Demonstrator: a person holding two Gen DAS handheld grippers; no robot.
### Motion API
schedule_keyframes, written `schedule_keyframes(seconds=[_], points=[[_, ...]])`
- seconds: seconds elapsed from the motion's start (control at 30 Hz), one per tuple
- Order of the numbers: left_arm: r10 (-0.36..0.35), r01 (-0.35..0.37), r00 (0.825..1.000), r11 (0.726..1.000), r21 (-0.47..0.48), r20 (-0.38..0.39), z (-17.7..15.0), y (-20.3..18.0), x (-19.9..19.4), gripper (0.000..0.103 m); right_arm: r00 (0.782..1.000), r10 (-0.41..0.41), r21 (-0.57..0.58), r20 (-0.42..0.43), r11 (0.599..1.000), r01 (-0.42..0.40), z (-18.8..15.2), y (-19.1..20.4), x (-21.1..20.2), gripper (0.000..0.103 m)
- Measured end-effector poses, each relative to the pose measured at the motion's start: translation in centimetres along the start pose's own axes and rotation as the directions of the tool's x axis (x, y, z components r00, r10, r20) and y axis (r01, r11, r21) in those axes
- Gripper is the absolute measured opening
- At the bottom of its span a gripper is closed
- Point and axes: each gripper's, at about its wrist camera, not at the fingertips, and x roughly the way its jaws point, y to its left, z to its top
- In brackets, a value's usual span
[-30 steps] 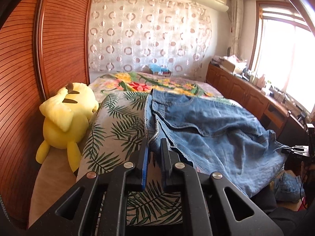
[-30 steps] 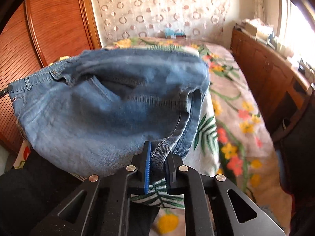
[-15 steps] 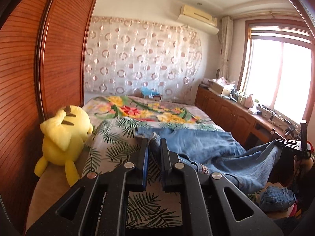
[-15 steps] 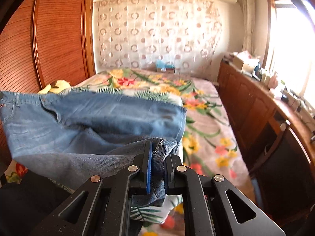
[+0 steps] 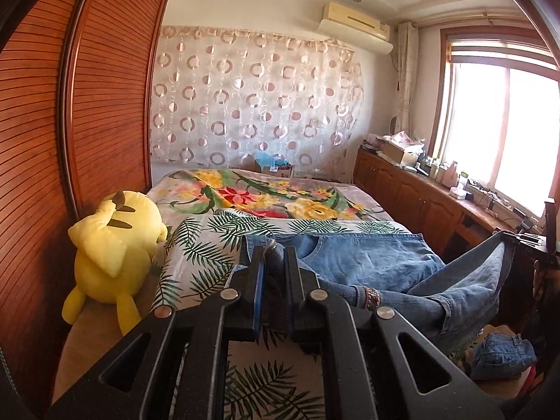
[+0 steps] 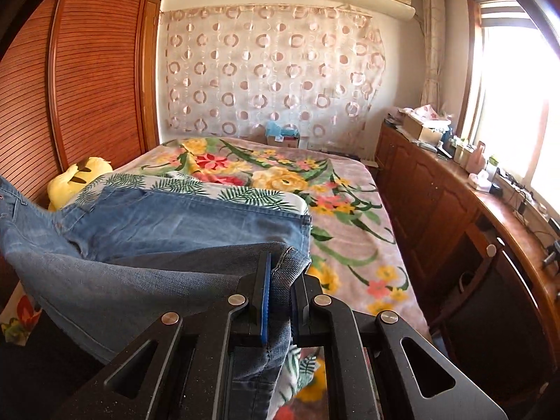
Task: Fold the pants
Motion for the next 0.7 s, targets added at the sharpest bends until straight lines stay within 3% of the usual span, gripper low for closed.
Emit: schedule_keyframes(seconds=[0.27,0.6,0.63,0.7], points=[[0.008,-0.007,1.0,0.998,0.06,-0.016,2.2,-1.1,4.5,0.011,0.999,-0.024,-0.011,-0.049,1.0,0.024,2.2,0.5,4.0,0.008],[0.013,-0.005,0.994,0.997,0.071,-0.109,1.1,-1.4,9.4,0.011,0.982,0.069,0.007,-0.174,0.998,-0.069,0.9,2.9,9.9,0.009],[0.013,-0.005,0.994,0.997,0.072,-0.112,1.0,-1.5,9.4,0.011,0.981,0.076,0.011,-0.179,0.997,-0.075,0.7,3.0,9.9,0.011],[0.012,-0.003,0.993,0.997,0.073,-0.117,0.8,-1.6,9.5,0.011,0.982,0.067,0.027,-0.179,0.998,-0.063,0.6,2.8,9.2,0.025]])
